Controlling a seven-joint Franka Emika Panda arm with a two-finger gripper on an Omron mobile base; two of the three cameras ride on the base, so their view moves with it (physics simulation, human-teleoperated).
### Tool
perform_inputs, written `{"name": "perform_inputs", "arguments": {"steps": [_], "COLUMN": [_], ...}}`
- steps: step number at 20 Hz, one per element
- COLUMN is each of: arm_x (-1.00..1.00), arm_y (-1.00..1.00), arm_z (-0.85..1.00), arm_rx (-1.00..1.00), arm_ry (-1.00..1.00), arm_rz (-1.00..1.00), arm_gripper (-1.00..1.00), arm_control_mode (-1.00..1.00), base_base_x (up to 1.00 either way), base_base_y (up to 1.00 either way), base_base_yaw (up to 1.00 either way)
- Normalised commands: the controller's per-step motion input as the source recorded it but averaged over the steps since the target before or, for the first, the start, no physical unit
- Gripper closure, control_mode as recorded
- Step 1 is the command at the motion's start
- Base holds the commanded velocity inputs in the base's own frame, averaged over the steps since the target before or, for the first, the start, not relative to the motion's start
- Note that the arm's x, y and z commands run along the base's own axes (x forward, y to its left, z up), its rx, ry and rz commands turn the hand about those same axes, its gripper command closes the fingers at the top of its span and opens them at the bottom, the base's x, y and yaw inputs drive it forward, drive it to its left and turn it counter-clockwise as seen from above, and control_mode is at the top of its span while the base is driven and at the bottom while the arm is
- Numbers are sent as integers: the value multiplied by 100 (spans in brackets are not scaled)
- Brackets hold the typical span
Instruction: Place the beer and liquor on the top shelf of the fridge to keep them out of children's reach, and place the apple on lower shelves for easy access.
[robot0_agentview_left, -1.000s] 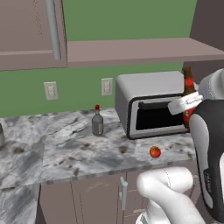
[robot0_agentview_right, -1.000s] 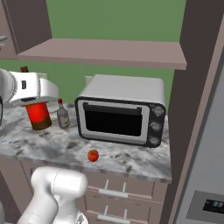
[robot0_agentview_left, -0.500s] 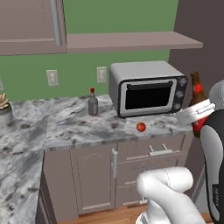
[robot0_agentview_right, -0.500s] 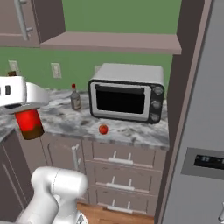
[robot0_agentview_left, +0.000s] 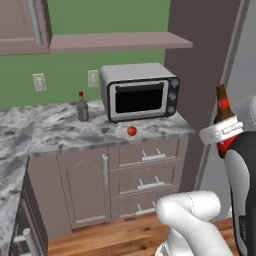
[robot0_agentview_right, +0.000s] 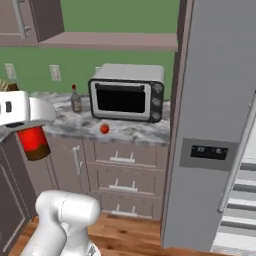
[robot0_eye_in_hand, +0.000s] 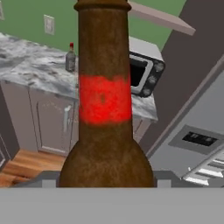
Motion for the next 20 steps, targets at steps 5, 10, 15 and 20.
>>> {"name": "perform_inputs", "arguments": {"steps": [5,10,15,20], "arm_x": [0,0,0,0], "arm_y": [0,0,0,0], "arm_z": [0,0,0,0], "arm_rx": [0,0,0,0], "arm_ry": [0,0,0,0], "arm_rz": [0,0,0,0], "arm_gripper": [100,100,100,100], "arm_control_mode": [100,100,100,100], "base_base_x": [-15,2,20,30], "base_base_y": [-90,-81,-85,-65], "base_base_yaw": [-30,-40,-35,-21]}}
